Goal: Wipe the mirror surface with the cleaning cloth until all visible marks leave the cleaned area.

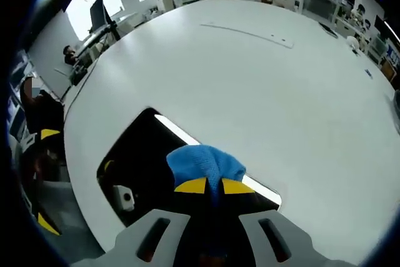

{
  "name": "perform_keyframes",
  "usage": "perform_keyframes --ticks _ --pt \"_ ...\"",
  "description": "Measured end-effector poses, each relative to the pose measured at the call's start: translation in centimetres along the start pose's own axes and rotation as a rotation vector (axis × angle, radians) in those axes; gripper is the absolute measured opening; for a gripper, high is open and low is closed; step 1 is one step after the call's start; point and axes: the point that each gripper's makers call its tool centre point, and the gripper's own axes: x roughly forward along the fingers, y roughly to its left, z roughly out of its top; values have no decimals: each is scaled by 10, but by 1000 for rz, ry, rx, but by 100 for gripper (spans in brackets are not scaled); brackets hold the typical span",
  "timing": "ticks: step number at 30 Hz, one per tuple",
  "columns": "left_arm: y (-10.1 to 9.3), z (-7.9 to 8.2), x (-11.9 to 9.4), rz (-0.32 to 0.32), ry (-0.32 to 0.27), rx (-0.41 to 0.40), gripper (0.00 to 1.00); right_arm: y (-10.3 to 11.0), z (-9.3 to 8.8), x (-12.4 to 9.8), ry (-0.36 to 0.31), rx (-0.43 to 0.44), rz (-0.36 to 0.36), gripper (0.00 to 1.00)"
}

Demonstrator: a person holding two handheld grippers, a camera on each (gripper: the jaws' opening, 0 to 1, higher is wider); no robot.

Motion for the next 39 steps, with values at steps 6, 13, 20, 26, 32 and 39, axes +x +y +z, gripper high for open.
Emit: perform_keyframes --ticks 6,13,20,26,32,39 --pt "0 0 0 0 -3 0 99 7 7 5 -3 -2 7 2" --pt "0 1 -1 0 -3 0 99 18 15 12 -13 -6 18 2" --pt "-1 0 -1 -4 0 0 99 26 24 17 -15 -13 28 2" --pt "-1 -1 0 -7 2 -2 99 34 30 22 -18 -19 40 2" --pt "-1 -2 0 -4 5 -4 99 44 38 27 -18 -38 52 2" --pt "0 -3 1 -2 8 -3 99 52 48 38 -18 -61 66 2"
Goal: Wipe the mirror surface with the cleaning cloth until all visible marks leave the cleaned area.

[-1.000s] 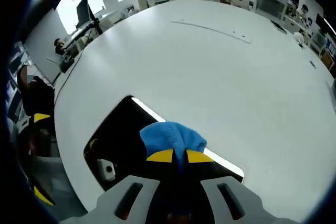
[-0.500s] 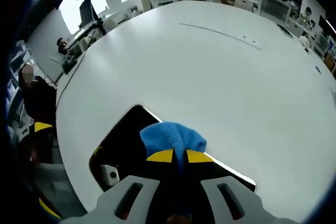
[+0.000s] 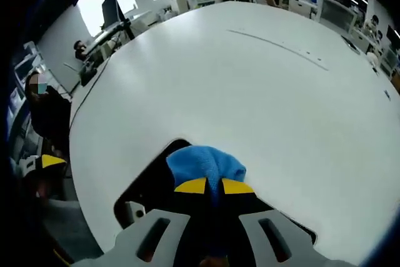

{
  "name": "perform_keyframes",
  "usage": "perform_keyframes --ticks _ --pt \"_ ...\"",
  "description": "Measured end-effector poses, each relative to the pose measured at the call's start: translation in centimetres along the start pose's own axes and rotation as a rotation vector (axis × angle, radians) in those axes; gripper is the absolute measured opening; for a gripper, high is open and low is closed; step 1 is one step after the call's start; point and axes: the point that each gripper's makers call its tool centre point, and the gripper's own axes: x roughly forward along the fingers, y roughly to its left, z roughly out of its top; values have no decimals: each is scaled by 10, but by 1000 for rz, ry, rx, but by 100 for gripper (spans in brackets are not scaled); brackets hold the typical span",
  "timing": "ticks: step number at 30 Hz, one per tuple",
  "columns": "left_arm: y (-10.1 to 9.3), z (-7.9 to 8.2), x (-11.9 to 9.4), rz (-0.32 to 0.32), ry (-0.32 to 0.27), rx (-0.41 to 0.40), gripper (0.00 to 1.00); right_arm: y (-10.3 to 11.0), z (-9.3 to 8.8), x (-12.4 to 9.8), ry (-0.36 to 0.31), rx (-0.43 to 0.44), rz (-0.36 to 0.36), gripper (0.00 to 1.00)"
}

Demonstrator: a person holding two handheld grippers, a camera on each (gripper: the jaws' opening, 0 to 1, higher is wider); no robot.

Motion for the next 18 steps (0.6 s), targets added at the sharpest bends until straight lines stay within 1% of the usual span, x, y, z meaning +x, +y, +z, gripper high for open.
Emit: perform_keyframes --ticks 9,18 --pt "1 0 -1 4 3 -1 99 6 11 13 1 -27 13 2" --pt "1 0 -1 5 7 0 99 24 19 15 1 -53 27 2"
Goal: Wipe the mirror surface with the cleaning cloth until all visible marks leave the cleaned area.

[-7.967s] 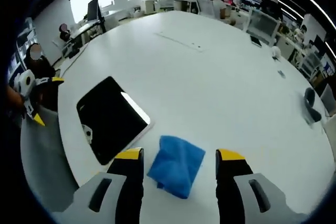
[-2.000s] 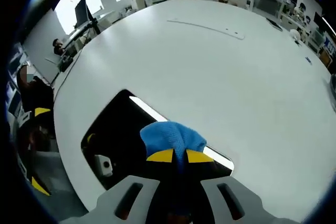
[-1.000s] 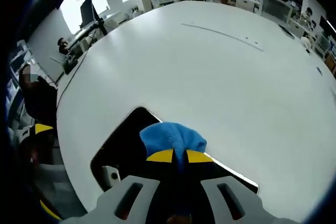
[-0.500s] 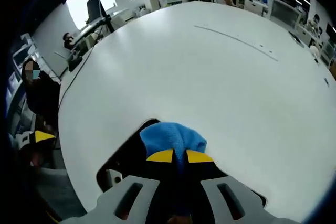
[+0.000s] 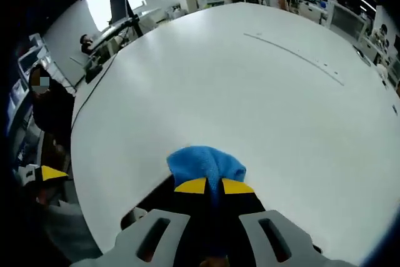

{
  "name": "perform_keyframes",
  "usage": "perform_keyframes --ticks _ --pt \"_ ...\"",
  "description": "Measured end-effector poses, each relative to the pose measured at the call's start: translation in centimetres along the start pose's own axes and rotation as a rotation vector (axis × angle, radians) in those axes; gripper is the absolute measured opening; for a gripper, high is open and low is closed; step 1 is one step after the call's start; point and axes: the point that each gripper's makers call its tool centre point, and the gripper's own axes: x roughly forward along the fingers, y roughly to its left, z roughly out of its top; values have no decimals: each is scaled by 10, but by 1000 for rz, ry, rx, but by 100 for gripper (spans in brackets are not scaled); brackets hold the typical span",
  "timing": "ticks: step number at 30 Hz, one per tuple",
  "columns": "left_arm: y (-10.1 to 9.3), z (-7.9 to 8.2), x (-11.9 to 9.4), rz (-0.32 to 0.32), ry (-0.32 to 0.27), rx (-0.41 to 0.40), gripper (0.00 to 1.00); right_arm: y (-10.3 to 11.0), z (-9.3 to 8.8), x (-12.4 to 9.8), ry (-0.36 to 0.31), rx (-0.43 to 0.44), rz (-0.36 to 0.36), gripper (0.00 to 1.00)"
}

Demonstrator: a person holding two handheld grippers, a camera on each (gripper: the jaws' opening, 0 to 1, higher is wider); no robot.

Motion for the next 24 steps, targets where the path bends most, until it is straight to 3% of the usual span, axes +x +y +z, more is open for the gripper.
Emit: perform_keyframes --ticks 15,24 --pt "0 -1 1 1 7 2 99 3 4 3 -2 -19 11 2" --pt "-1 -2 1 0 11 4 99 15 -2 -1 -1 -43 16 2"
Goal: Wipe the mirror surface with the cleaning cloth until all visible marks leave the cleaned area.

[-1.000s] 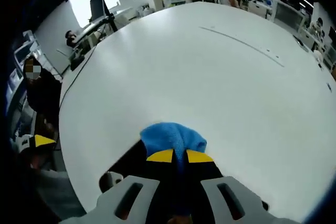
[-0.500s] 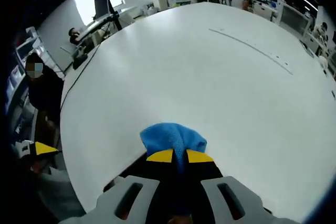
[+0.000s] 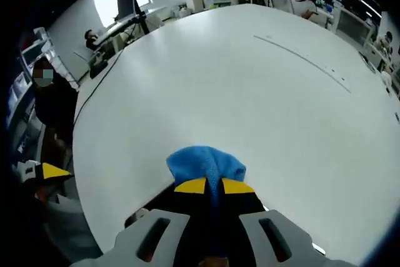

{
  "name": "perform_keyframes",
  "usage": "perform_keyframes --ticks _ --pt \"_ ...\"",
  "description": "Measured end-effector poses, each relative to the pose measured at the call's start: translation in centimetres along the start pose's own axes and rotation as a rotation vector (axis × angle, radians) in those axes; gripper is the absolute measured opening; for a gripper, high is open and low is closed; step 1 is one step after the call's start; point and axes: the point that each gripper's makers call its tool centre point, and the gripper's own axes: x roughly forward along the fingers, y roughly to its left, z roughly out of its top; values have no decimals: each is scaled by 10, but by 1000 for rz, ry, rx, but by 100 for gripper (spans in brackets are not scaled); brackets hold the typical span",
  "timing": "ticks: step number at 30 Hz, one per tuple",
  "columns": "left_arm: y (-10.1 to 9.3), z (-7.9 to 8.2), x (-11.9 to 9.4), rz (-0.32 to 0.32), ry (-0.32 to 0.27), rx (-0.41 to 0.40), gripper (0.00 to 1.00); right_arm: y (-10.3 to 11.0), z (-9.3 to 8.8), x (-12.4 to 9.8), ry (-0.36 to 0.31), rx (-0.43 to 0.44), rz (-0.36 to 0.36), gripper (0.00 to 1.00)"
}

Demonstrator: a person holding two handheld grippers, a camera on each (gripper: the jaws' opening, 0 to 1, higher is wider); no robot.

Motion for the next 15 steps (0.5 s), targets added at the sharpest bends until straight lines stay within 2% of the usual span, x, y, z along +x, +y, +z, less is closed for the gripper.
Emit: perform_keyframes --ticks 15 --pt "0 -1 0 -4 4 4 99 17 -11 -7 15 -22 20 2"
